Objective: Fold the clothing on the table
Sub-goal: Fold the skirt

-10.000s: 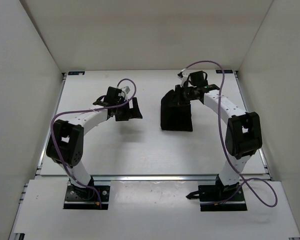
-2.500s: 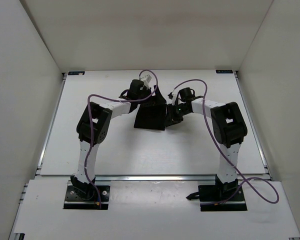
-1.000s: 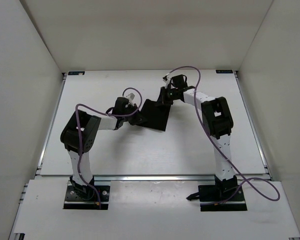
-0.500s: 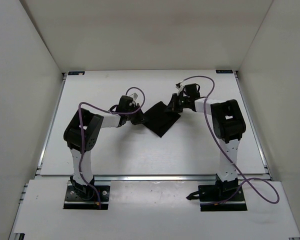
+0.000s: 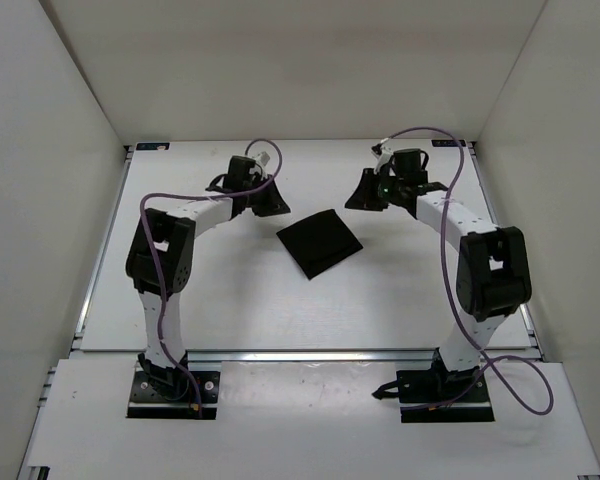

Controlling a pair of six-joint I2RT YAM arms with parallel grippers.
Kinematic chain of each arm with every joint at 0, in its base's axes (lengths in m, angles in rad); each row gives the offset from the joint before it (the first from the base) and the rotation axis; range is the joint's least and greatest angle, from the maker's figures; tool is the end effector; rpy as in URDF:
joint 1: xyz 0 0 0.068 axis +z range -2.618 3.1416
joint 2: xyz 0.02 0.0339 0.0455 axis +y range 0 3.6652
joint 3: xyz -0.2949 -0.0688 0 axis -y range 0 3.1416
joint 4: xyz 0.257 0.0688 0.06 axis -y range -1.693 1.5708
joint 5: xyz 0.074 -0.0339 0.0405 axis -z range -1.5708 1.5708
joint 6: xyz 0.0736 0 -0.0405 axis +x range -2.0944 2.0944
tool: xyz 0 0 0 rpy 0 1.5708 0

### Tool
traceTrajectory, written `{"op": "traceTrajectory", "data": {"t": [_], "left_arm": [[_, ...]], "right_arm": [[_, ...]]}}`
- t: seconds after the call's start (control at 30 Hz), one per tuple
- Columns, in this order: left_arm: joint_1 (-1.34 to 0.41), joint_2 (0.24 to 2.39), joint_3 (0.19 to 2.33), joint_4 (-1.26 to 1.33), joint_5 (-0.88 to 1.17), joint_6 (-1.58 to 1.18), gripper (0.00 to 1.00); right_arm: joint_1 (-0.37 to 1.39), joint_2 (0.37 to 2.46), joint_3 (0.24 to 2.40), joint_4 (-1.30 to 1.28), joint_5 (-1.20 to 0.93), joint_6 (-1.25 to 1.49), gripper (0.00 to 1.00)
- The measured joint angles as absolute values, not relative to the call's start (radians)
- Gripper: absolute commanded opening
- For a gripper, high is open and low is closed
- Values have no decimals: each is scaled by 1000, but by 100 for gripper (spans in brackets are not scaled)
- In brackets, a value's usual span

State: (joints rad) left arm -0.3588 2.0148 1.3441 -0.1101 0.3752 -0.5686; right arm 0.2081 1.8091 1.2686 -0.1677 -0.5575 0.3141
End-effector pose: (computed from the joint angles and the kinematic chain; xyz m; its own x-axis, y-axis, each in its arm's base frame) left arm 0.4461 -0.1961 0.1668 -0.8625 -0.2116 -0.4597 0.1258 0.7902 -0.5998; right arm 0.4269 0.1299 0.2305 -0.7809 0.1031 -0.6160 -0.3440 0.7522 0.5620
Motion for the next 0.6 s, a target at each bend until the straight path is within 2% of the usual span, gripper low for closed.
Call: {"op": "traceTrajectory", "data": {"t": [0.07, 0.1, 0.13, 0.17, 0.2, 0.27, 0.43, 0.6], "left_arm": [[-334, 2016, 1393, -151, 393, -538, 56], [-326, 2016, 1414, -171, 397, -514, 63], [-315, 2012, 1433, -199, 386, -494, 87], [-311, 2004, 1444, -226, 370, -461, 96], [-311, 1994, 1449, -260, 343, -432, 99], [-326, 1963, 1450, -329, 271, -374, 98], [-380, 1851, 1442, -485, 112, -259, 99], [-346, 1717, 1385, -579, 23, -211, 98]], "right_arm": [[200, 1760, 1274, -204, -559, 292, 41], [191, 1745, 1275, -222, -559, 285, 48], [177, 1736, 1282, -251, -554, 267, 60], [163, 1733, 1290, -281, -543, 257, 70], [154, 1733, 1303, -320, -522, 242, 79], [143, 1735, 1334, -407, -448, 209, 83], [142, 1735, 1394, -532, -314, 146, 82], [141, 1730, 1339, -553, -266, 123, 81]]}}
